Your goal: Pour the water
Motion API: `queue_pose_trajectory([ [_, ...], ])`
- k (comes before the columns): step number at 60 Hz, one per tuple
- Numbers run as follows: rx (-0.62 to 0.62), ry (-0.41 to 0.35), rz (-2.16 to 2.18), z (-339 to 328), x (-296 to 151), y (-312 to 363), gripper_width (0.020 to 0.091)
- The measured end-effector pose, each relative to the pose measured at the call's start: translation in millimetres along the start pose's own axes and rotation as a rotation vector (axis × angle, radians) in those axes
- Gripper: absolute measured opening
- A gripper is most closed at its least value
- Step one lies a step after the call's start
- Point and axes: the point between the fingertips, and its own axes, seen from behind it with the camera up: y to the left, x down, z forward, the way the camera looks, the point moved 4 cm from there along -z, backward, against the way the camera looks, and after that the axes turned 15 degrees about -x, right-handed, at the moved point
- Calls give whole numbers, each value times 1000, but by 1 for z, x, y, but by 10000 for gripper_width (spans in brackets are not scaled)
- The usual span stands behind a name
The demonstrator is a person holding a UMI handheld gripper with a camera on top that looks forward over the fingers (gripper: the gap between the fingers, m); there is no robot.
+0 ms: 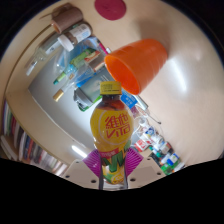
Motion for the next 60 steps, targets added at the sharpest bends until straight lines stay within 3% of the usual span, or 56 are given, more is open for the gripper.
queue_pose_trajectory([
  [9,92,111,-511,-16,-5,3,276],
  [14,101,195,-958,-15,6,42,278],
  [18,67,208,-1358,-16,-6,90,277],
  [23,46,131,-1759,-15,-15,156,277],
  [26,40,85,-1947,-21,-43,184,282],
  [32,153,2,-2177,-35,-100,204,322],
  [41,342,22,-2216,-54,-193,162,340],
  [53,502,109,-2198,-67,-252,98,371],
  [57,582,100,-2206,-78,-270,87,387],
  [60,523,56,-2219,-77,-272,88,391],
])
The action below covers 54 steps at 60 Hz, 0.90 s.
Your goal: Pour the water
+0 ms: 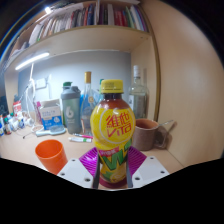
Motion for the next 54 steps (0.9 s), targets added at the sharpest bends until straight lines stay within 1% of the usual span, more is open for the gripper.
queue_pose_trajectory([
  [1,2,-14,6,-1,-1,0,389],
  [5,4,-13,14,-1,-1,1,389],
  [8,5,-15,14,1,-2,-1,409],
  [11,10,-1,22,0,-2,0,461],
  [15,2,47,37,0,0,1,533],
  [16,-4,63,46,-1,1,2,558],
  [22,-9,119,37,-22,2,8,858],
  [26,5,144,13,-45,0,14,843],
  [34,-3,166,-7,-103,-8,44,842],
  [48,-26,169,-2,-216,-27,124,847],
  [54,-12,168,-30,-270,-38,159,848],
])
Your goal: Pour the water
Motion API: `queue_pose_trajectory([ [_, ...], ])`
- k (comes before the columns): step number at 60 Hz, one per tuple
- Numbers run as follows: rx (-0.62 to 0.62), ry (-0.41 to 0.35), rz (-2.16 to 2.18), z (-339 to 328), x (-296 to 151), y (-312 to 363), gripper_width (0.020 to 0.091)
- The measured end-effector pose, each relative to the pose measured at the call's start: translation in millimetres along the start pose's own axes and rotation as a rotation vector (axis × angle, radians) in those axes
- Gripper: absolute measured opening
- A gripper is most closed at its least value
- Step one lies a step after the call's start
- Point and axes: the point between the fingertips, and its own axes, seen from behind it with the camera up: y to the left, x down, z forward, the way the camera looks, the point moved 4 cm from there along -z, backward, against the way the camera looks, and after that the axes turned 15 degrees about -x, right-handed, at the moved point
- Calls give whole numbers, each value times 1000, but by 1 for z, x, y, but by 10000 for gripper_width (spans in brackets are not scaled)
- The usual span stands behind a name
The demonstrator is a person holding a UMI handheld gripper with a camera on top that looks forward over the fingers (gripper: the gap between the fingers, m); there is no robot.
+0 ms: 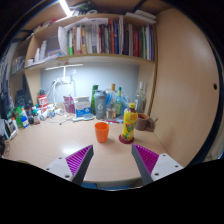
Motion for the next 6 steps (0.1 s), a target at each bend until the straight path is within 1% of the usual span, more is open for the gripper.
queue_pose_trajectory([
  [6,-10,2,1,-46,3,25,849],
])
